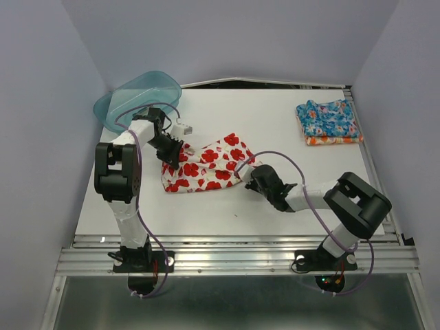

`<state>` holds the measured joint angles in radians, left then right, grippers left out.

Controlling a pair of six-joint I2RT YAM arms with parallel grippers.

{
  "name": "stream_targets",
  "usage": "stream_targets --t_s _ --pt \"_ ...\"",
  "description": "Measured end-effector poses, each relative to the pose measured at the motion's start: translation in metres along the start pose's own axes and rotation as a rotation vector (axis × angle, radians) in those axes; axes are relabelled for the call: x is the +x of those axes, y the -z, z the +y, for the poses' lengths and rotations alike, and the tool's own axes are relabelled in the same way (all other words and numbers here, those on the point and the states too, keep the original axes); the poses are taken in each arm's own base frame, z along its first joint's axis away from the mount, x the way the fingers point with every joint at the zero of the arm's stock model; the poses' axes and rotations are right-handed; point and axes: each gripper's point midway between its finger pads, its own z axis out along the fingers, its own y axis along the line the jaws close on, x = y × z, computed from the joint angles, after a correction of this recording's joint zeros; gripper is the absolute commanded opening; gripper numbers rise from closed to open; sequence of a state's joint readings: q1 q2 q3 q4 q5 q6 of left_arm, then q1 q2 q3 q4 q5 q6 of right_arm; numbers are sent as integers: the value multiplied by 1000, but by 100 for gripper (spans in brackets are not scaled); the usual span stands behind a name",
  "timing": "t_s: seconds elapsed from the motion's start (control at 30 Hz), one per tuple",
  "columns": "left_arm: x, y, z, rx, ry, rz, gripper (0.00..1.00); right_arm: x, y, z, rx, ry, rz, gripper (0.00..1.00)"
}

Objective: Fold and stack the skirts
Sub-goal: Flatten the skirt out

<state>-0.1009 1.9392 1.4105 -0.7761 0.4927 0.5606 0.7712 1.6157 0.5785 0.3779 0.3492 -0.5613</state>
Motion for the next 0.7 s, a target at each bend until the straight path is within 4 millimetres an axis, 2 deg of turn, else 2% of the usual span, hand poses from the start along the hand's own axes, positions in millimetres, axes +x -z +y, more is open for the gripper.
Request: stream_targets --t_s 0.13,0.3,0.37,0.47,0.57,0.7 --pt "0 1 0 -6 -3 0 0 -3 13 -8 6 15 -16 1" --pt "-16 21 2 -50 -34 -47 0 -40 41 -42 23 -18 -125 1" --pt "-24 33 2 -80 -60 -80 0 -65 50 -64 30 -38 -179 1" --pt "-42 64 -1 -150 -127 -148 0 -88 60 -81 10 -46 -222 1" --pt "-65 100 -4 -236 -214 -227 0 -97 65 -92 -31 -34 -217 1" --pt "-94 160 -13 -395 -359 -368 0 -109 72 -134 -30 -44 -219 1"
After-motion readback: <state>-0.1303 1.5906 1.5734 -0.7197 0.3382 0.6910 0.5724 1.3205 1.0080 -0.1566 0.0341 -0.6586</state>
